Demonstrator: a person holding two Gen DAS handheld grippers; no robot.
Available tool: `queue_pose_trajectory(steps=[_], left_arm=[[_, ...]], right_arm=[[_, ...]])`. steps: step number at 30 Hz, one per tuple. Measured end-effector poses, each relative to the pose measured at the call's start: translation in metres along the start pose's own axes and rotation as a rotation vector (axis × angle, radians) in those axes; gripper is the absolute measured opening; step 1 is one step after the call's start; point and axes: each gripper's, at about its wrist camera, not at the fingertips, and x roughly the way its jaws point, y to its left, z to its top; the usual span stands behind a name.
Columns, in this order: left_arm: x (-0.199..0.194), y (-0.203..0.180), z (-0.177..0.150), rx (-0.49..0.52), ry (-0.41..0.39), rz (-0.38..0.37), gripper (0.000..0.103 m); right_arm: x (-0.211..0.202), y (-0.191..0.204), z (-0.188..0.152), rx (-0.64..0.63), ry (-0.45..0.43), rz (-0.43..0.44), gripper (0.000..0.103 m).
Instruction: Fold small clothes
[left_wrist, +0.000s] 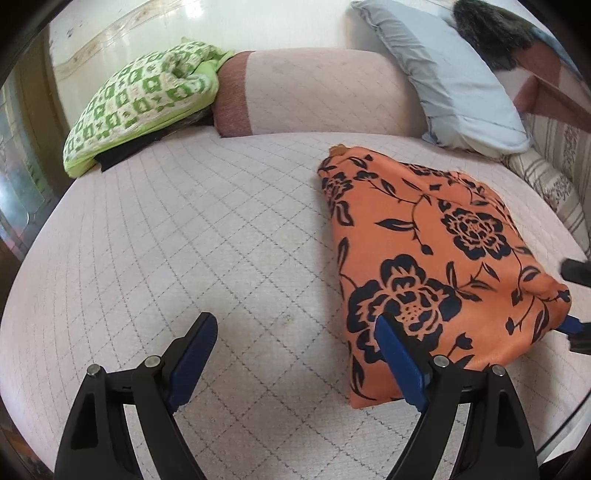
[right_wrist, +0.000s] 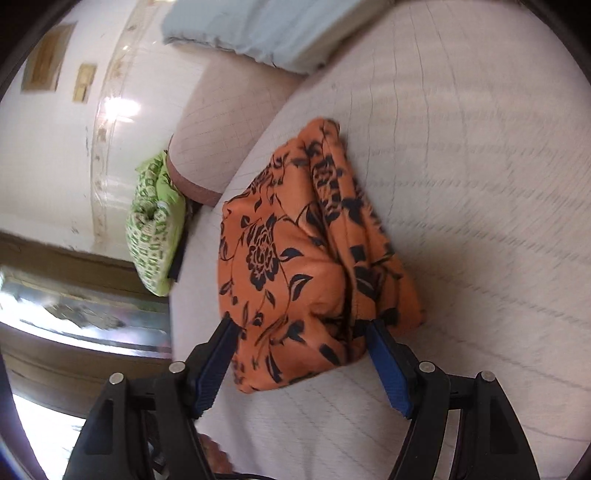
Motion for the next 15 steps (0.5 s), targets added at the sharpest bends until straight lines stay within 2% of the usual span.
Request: queue_pose_trajectory(steps=[5,8,9,10,11,12,14,15], left_arm=[[0.019,0.0,-0.002,-0.013,0.07,-0.044,0.088],[0.019,0.001,0.001,-0.027,0.068,-0.054,0.089],[0.017,0.0,0.002,-0.025,0.061,-0.051,0.089],[0.015,-0.001,0.003,-0.022,0.051,-0.048,0.089],[0.012,-0.003,0.004,-0.017,0.035,-0.042,0.089],[0.007,-0.006,0.006,-0.008,0.007,-0.034,0.089],[-0.003,-0.012,0.007,0.026,-0.052,-0.033,0.089],[-0.003,-0.015,0.007,0.04,-0.058,-0.031,0.089]], right_arm=[[0.035,-0.033,0.008,0.205,0.061,0.052,0.074],[0.033,-0.028,0.012,0.186,0.05,0.07,0.072],[0.029,-0.015,0.012,0.108,0.036,0.041,0.056],[0.025,-0.003,0.01,0.03,0.024,-0.012,0.031],[0.019,0.021,0.006,-0.119,-0.009,-0.12,0.029],[0.013,0.038,0.001,-0.209,-0.04,-0.162,0.019],[0.002,0.071,-0.01,-0.36,-0.099,-0.185,0.019],[-0.001,0.083,-0.015,-0.423,-0.131,-0.192,0.019]])
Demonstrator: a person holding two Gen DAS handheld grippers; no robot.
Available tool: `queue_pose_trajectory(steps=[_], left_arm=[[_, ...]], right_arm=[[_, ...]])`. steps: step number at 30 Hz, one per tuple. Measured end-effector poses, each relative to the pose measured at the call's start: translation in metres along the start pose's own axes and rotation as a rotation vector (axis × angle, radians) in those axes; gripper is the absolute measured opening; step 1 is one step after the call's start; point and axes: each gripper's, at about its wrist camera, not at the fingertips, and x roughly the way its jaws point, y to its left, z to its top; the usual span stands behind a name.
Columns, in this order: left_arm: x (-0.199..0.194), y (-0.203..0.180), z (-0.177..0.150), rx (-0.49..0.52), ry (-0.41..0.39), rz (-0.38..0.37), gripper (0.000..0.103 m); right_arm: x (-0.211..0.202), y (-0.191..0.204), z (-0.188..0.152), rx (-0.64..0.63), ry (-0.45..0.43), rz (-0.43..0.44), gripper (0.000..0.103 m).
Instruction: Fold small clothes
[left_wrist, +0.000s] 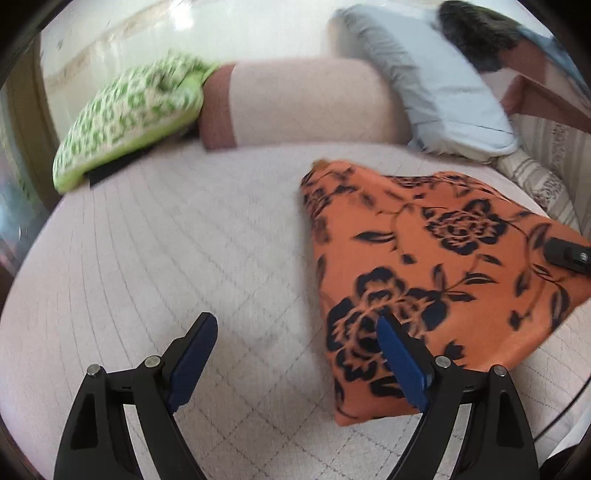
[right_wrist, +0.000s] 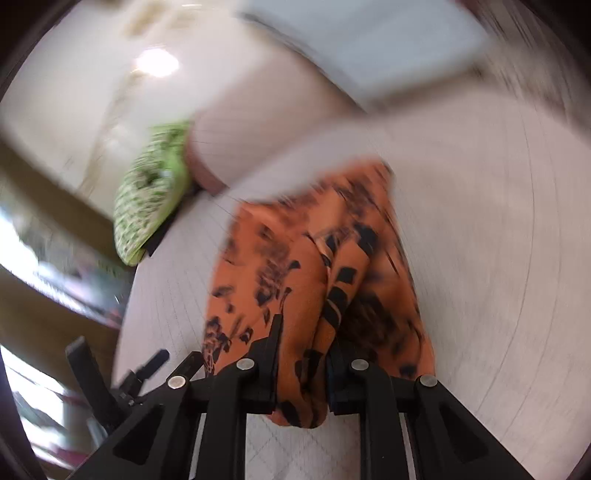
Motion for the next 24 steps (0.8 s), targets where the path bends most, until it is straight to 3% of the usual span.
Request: queue_pose_trajectory(steps=[2,5,8,10,13,15,17,19,21,22,24], left_arm=[[0.013,-0.009,-0.004,0.041,0.055,0.027,0.089],[0.043,-0.016,-0.013,0.056,0.209,-0.058,0.09],[0.051,-0.009,-0.01,-0.002,0.248,-0.116,0.091],[0.053,0.0,-0.006,-0.06,0.269,-0.161,0.091],[0.049,0.007,0.0,-0.087,0.25,-0.197,0.09],[0.035,0.007,0.008,-0.06,0.191,-0.215,0.09],[0.024,0.007,0.011,-0.034,0.148,-0.215,0.091],[0.017,0.009,0.017,-0.025,0.107,-0.206,0.091],[0.02,0.011,0.022,-0.038,0.097,-0.197,0.091],[0.025,0.013,0.025,-0.049,0.101,-0.186,0.091],[0.037,0.015,0.032,-0.061,0.104,-0.156,0.091]], right_arm=[[0.005,0.008,-0.002,-0.072,0.001,-0.054,0.018],[0.037,-0.019,-0.011,-0.042,0.088,-0.177,0.018],[0.042,-0.048,-0.008,0.11,0.143,-0.084,0.019],[0.035,-0.047,-0.004,0.12,0.138,-0.064,0.021],[0.028,-0.047,0.004,0.183,0.161,-0.036,0.023],[0.023,-0.041,0.01,0.173,0.142,-0.01,0.025],[0.014,-0.036,0.024,0.116,0.105,-0.046,0.036],[0.001,-0.035,0.034,0.082,0.032,-0.139,0.074],[-0.008,-0.037,0.045,0.088,-0.067,-0.198,0.075],[-0.008,-0.035,0.048,0.095,-0.092,-0.187,0.075],[0.0,-0.027,0.055,0.083,-0.11,-0.078,0.072]])
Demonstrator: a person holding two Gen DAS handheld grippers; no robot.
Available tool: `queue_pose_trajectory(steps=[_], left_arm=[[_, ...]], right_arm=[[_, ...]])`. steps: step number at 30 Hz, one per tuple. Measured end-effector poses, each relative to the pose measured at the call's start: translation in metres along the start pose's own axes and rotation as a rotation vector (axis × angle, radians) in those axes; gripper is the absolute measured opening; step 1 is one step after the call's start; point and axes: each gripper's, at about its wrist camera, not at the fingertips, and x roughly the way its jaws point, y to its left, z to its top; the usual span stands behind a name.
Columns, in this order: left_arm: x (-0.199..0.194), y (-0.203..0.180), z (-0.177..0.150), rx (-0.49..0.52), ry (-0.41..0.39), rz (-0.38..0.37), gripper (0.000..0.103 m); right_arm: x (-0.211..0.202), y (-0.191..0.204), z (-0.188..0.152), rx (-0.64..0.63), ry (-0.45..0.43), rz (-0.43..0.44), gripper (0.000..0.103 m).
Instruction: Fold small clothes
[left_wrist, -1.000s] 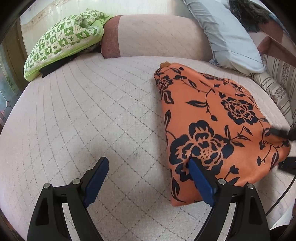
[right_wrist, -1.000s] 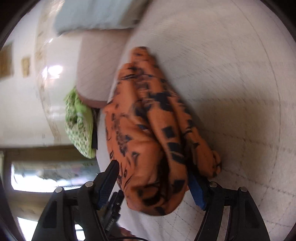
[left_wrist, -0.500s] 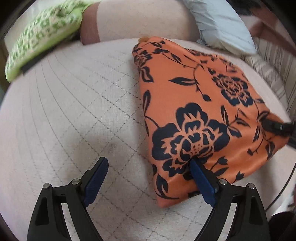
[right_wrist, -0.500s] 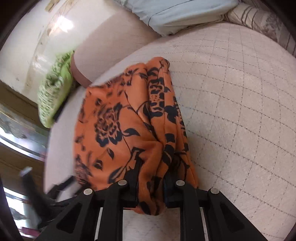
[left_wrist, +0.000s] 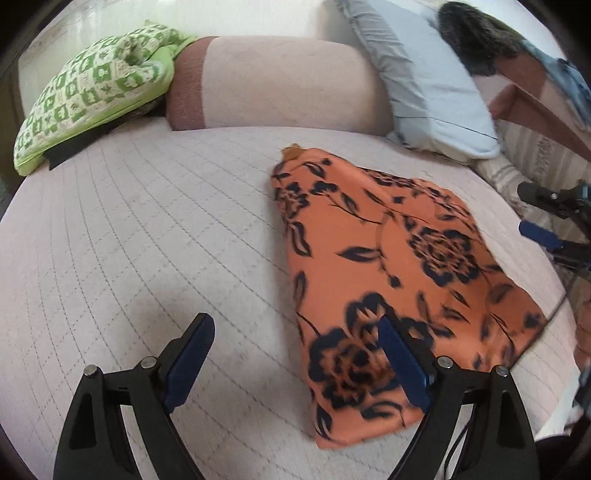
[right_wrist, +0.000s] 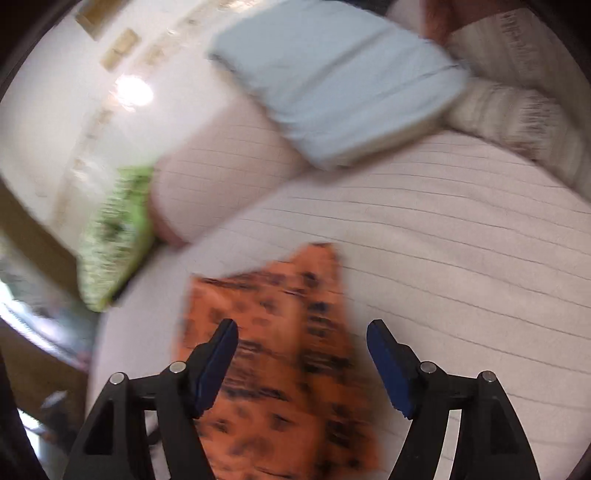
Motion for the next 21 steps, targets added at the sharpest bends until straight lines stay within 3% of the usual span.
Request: queue_pose_trajectory(steps=[4,7,9,13,19,21], left_arm=[[0.019,-0.007,0.009,0.037,-0.001,0.051,0.091],[0.03,-0.009,0.007,0.061,0.025,0.062,0.091],[0.033,-0.009,0.008,0.053,0.034,0.052,0.091],[0.033,-0.013,0.009,0.058,0.022,0.067,0.091],[0.035,-0.032,0.004,0.177,-0.034,0.162,0.092],[0.041,-0.033,0.003,0.187,-0.027,0.144,0.092]], right_arm=[[0.033,0.047,-0.008,-0.167,0.018,0.028,0.043],[0.076,0.05,-0.019,-0.144,0.128,0.04,0.042],[0.109,0.033,-0.028,-0.106,0.221,-0.014,0.033],[0.106,0.031,-0.029,-0.121,0.213,0.008,0.035],[0.1,0.025,-0.036,-0.125,0.193,0.026,0.035],[0.098,0.024,-0.035,-0.112,0.183,0.021,0.035]])
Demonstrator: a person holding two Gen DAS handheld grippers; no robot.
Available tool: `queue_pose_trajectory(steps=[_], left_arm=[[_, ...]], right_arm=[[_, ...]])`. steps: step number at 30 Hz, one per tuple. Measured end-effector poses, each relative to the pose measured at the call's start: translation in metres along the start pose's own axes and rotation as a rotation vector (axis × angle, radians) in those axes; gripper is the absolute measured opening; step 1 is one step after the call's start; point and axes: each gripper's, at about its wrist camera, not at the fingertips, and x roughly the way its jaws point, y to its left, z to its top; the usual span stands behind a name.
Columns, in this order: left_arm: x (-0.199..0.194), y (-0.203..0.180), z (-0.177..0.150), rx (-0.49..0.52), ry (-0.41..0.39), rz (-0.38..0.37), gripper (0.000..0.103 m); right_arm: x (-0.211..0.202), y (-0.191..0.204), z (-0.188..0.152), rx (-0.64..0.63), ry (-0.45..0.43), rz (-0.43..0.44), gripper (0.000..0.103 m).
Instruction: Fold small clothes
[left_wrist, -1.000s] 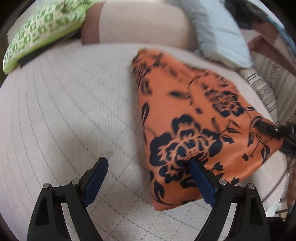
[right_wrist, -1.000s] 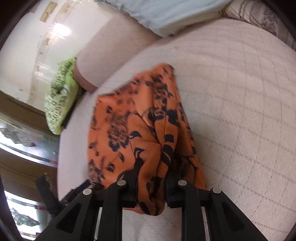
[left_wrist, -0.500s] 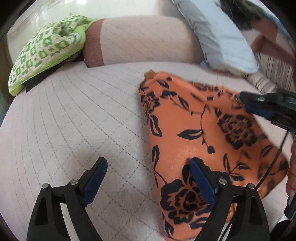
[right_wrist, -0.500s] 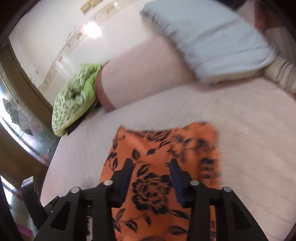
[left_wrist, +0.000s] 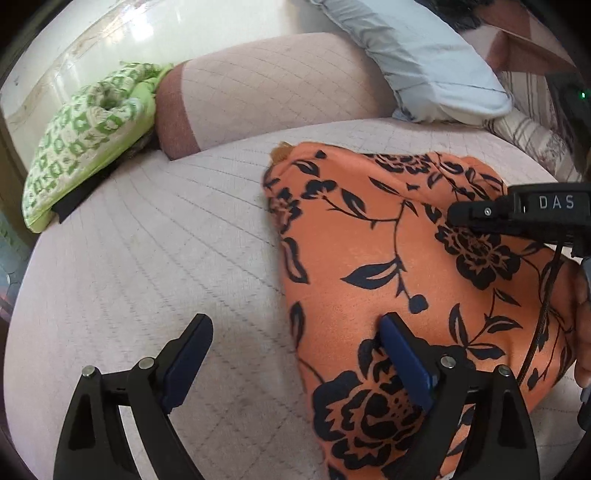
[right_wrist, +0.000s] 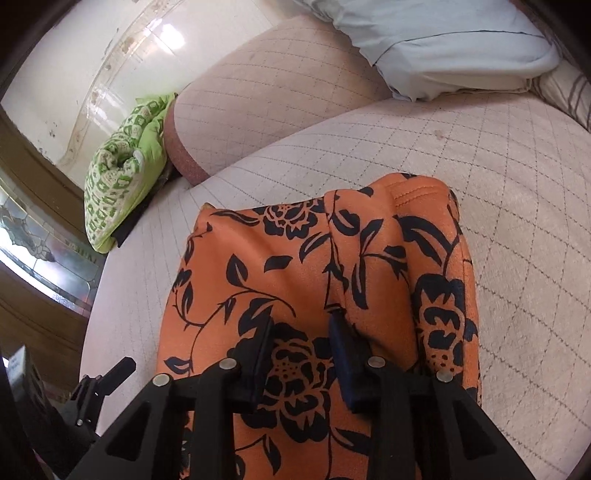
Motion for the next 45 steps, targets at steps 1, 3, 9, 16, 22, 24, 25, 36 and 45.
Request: queue_pose_trajectory(steps=[1,3,9,16,22,24,25,36,45], left_arm=[[0.006,0.001,0.001,-0.006,0.014,-0.034,0.093],[0.015,0.008,0.002,-0.048,0.048,-0.099,0.096],[0.039,0.051,0.016,-0.223,0.156,-0.3,0.103],[0.002,0.104,0.037,-0.394,0.031,-0.303,0.103],[0.003,0.093,0.059,-0.437,0.051,-0.266,0.102],[0.012,0.078,0.073,-0.418,0.076,-0.282,0.096],[0.017,0.072,0.081,-0.417,0.089,-0.29,0.093],[0.137,0.047,0.125,-0.381,0.344,-0.112,0.095],[0.065,0.056,0.101,-0.35,0.199,-0.049,0.093]], right_arm=[[0.002,0.002,0.001,-0.004,-0.003,-0.005,0.035],[0.007,0.007,0.001,-0.018,-0.008,-0.016,0.035],[0.007,0.003,0.0,0.009,-0.017,0.008,0.035],[0.004,-0.008,0.002,0.069,-0.007,0.06,0.035],[0.003,-0.028,0.004,0.18,0.016,0.162,0.033],[0.003,-0.034,0.003,0.208,0.023,0.188,0.032],[0.002,-0.037,0.003,0.224,0.027,0.205,0.032],[0.003,-0.06,0.002,0.365,0.083,0.328,0.032],[0.002,-0.056,0.003,0.354,0.089,0.315,0.032]])
